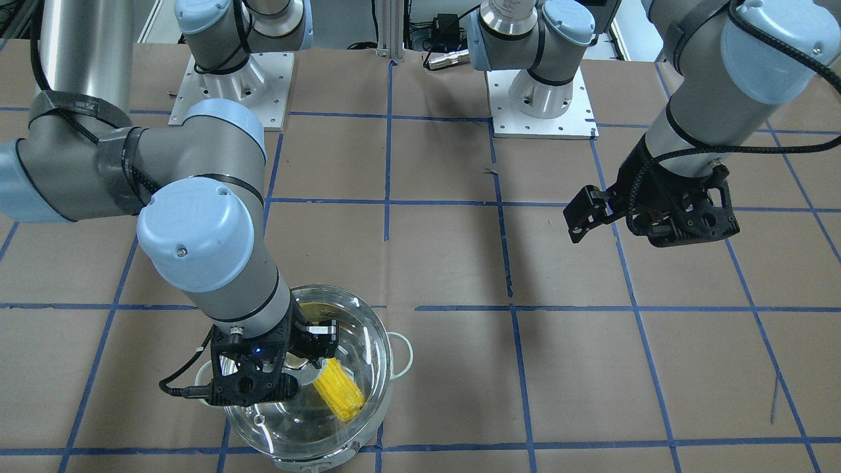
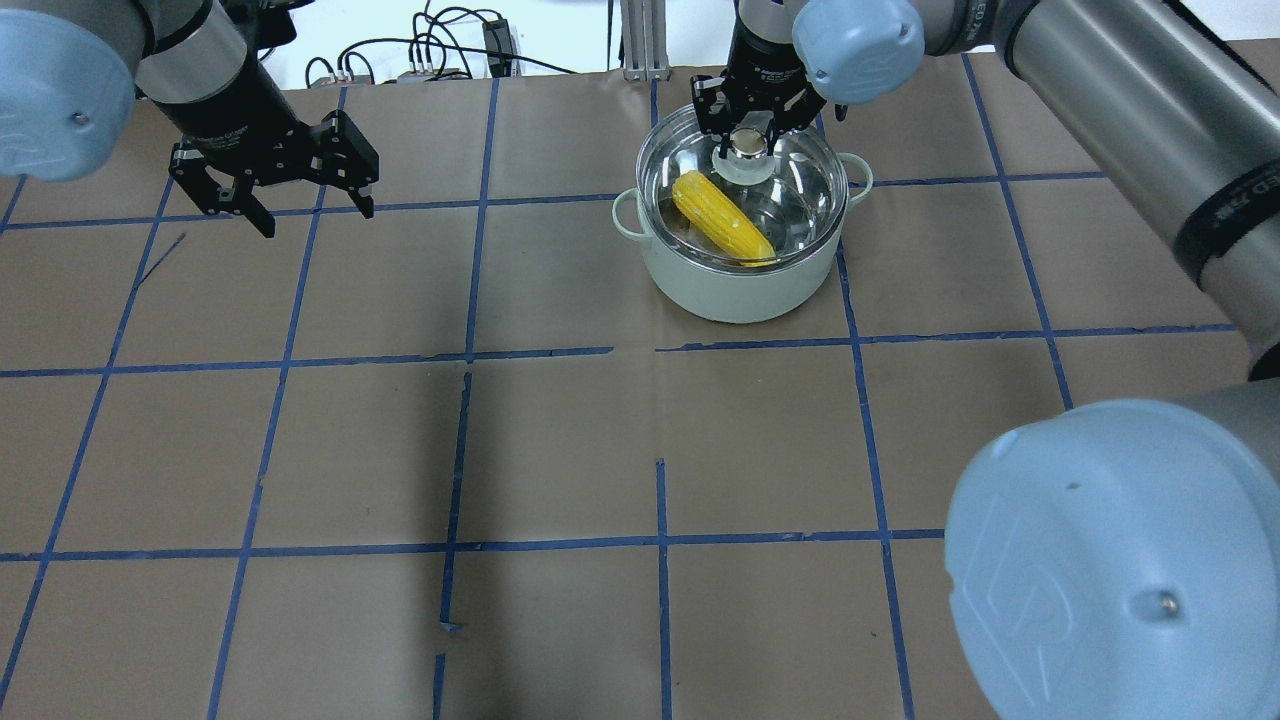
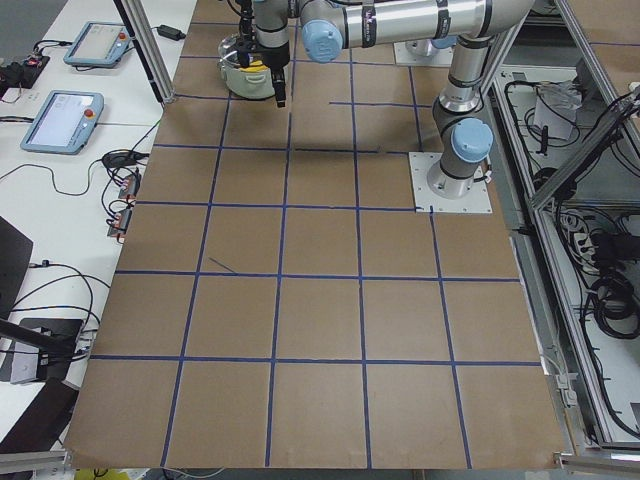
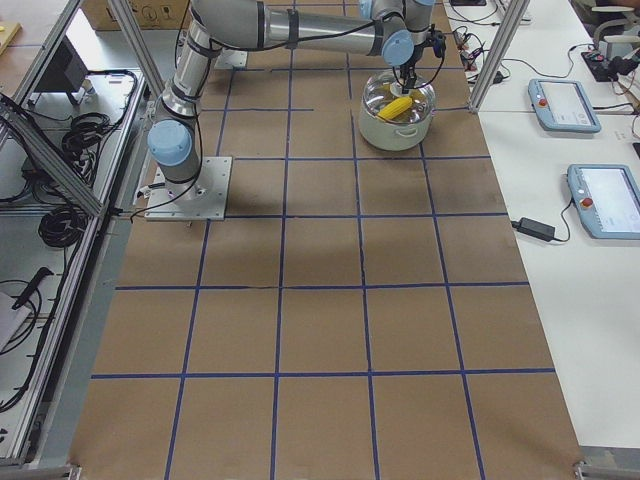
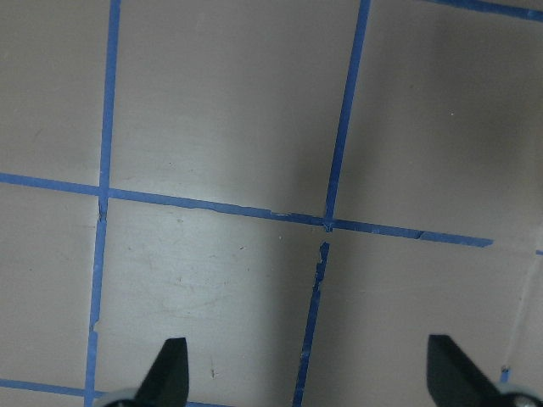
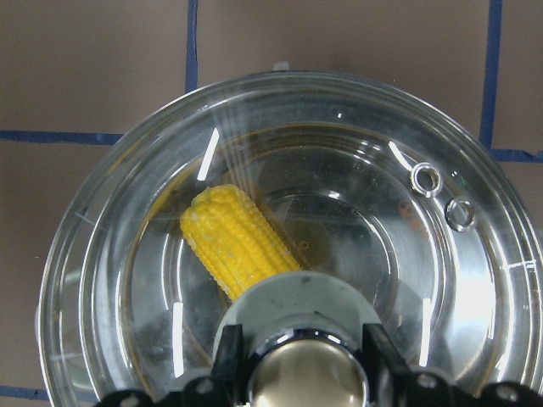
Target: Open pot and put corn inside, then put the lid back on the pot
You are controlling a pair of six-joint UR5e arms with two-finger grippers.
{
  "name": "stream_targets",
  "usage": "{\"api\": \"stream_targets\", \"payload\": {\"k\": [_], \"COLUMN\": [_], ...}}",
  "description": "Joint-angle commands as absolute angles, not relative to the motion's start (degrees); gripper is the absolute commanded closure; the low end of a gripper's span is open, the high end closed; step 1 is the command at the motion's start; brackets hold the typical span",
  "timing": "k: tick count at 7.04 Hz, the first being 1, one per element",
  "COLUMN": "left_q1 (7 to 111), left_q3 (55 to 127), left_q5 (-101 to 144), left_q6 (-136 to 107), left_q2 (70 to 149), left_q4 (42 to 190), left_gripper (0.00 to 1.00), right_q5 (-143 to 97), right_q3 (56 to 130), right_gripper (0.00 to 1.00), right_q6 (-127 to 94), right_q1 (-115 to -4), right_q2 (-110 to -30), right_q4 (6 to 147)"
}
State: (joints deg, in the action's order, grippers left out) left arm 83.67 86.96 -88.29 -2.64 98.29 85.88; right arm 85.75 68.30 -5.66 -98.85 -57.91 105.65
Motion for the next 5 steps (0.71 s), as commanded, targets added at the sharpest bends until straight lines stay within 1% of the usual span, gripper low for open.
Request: {"api": "stream_targets", "payload": {"k": [1, 2, 3, 4, 5], "left_q1": [83.67, 83.67, 83.67, 83.67, 83.67], "left_q3": [86.84, 87.27, 86.67, 87.1, 87.01], "left_q5": [-88.24, -88.24, -88.16, -88.15, -87.98], "left_q6": [-2.64, -2.64, -2.55, -2.55, -2.55], "left_q2": [98.26, 98.26, 98.26, 98.17, 98.17], "left_q4": [85.96, 85.96, 85.96, 86.04, 86.04], "left_gripper": [0.0, 0.0, 0.0, 0.0, 0.0], "right_q5": [85.78, 85.87, 85.96, 85.78, 85.78], "right_q3": [67.86, 67.85, 67.94, 68.11, 68.2], "right_gripper": [0.92, 0.92, 0.69, 0.17, 0.0], "right_q6": [-4.75, -4.75, -4.75, -4.83, -5.1], "right_q1": [-98.7, -98.7, -98.7, -98.79, -98.88], "right_q2": [-57.83, -57.75, -57.74, -57.74, -57.74], "right_q4": [105.56, 105.56, 105.38, 105.29, 104.86]}}
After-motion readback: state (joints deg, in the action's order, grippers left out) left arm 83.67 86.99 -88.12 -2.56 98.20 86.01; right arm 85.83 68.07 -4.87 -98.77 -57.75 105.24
